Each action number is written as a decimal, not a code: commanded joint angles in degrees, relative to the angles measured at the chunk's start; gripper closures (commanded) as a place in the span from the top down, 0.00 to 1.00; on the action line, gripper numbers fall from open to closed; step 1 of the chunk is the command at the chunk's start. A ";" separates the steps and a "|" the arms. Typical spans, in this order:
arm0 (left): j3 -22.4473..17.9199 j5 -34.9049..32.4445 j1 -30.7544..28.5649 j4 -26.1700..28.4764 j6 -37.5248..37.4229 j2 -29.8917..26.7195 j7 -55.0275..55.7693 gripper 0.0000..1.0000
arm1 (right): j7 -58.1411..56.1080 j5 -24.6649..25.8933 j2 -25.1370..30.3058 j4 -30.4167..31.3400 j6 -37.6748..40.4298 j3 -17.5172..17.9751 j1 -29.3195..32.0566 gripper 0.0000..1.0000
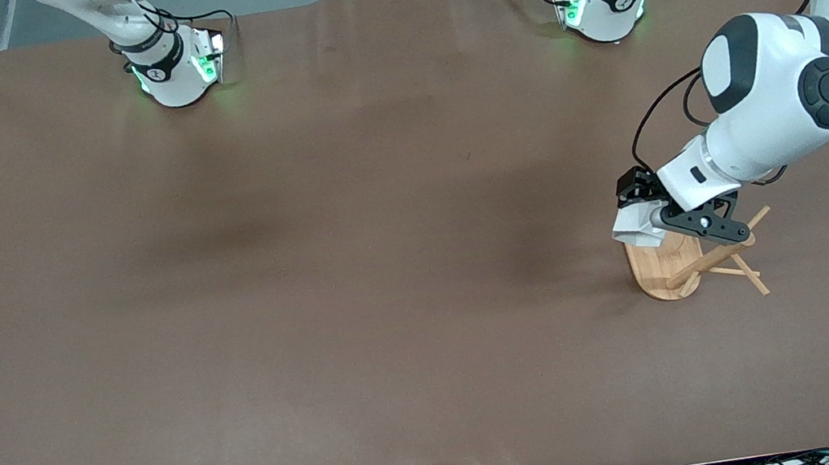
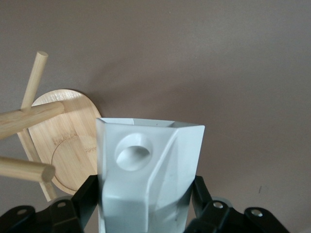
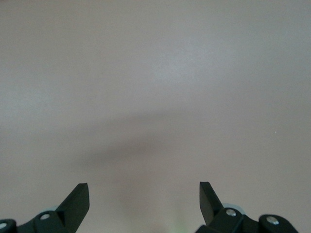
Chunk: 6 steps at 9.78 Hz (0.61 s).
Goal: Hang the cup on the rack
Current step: 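Lower the cup's handle hole onto a rack peg with the left gripper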
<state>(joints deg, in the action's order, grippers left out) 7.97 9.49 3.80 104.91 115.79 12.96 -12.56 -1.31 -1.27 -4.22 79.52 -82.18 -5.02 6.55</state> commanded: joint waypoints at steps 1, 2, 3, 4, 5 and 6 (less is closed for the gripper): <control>-0.85 1.06 -0.19 0.38 1.01 1.28 -2.90 0.01 | 0.87 -0.75 3.33 4.05 -0.70 0.27 0.48 1.00; -2.25 1.23 -0.19 -0.14 1.01 1.28 -3.78 0.01 | 0.87 -0.66 3.95 4.76 -1.04 0.18 0.56 1.00; -2.61 1.24 -0.19 -0.32 1.01 1.28 -4.05 0.01 | 0.87 -0.75 3.95 4.77 -1.40 0.27 0.65 1.00; -2.61 1.24 -0.19 -0.32 1.01 1.28 -4.05 0.01 | 0.87 -0.75 3.95 4.77 -1.40 0.27 0.65 1.00; -2.61 1.15 -0.28 -0.32 1.01 1.28 -4.14 0.01 | 0.95 -0.75 3.87 4.77 -1.40 0.27 0.57 1.00; -2.61 1.15 -0.37 -0.41 1.01 1.37 -4.40 0.01 | 0.96 -0.75 3.78 4.68 -1.40 0.36 0.56 1.00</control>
<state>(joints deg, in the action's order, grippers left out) 5.35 9.63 3.59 104.18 116.24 13.15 -15.57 -1.28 -1.28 -2.03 82.13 -82.59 -5.13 6.57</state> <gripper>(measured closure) 0.181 0.000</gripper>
